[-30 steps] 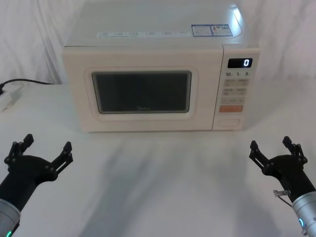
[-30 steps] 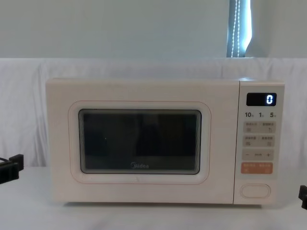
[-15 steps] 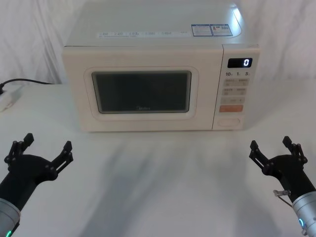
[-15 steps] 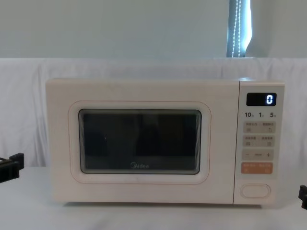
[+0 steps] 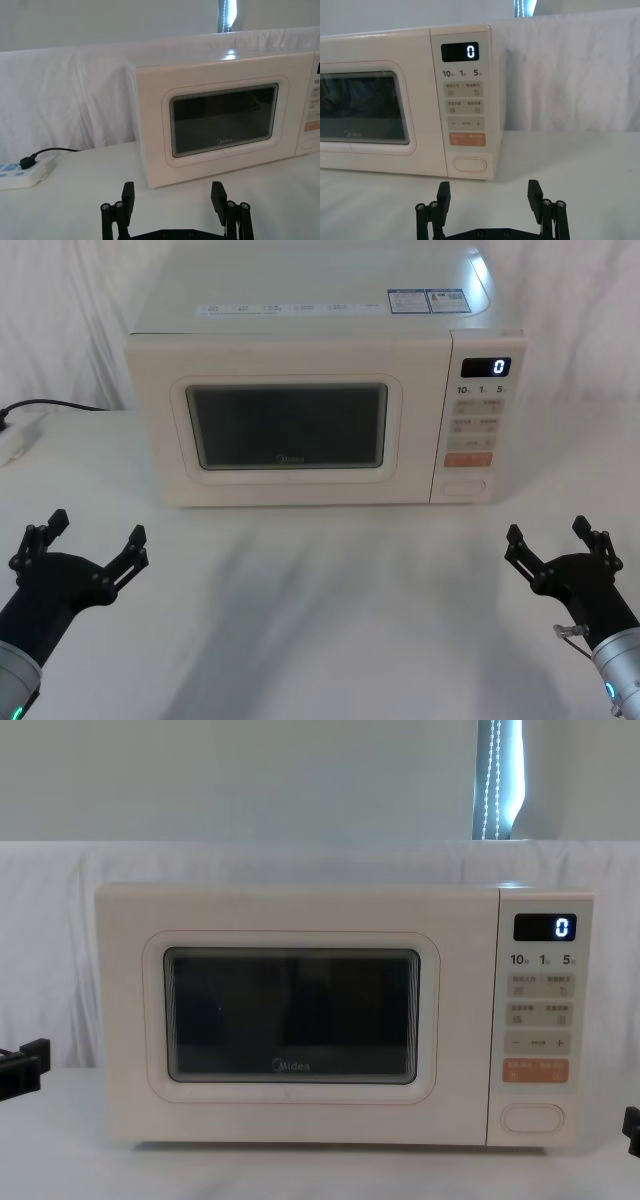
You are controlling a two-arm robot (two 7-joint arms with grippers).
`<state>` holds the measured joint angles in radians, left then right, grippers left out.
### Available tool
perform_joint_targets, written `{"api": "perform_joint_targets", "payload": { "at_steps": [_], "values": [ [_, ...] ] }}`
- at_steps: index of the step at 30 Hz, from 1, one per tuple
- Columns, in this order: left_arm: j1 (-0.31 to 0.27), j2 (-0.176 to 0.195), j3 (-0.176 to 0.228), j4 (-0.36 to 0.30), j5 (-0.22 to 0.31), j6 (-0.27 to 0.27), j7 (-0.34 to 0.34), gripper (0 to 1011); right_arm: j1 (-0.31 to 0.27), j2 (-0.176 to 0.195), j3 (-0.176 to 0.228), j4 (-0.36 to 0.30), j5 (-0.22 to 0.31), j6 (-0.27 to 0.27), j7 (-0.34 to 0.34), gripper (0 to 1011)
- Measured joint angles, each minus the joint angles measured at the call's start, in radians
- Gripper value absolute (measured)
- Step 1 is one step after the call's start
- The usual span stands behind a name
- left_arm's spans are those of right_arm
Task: Press the button to open the microwave door with one hand; close the microwave door with the other hand.
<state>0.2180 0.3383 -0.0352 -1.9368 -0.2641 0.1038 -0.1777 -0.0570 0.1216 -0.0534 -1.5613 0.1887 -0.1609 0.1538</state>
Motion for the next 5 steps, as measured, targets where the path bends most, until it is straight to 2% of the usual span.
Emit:
{"api": "perform_joint_targets", "payload": {
  "at_steps": [5],
  "values": [
    [0.000,0.000,0.000,0.000,0.000,0.000,0.000,1001,0.000,0.000,0.000,0.000,0.000,0.000,0.000,1002]
  ]
}}
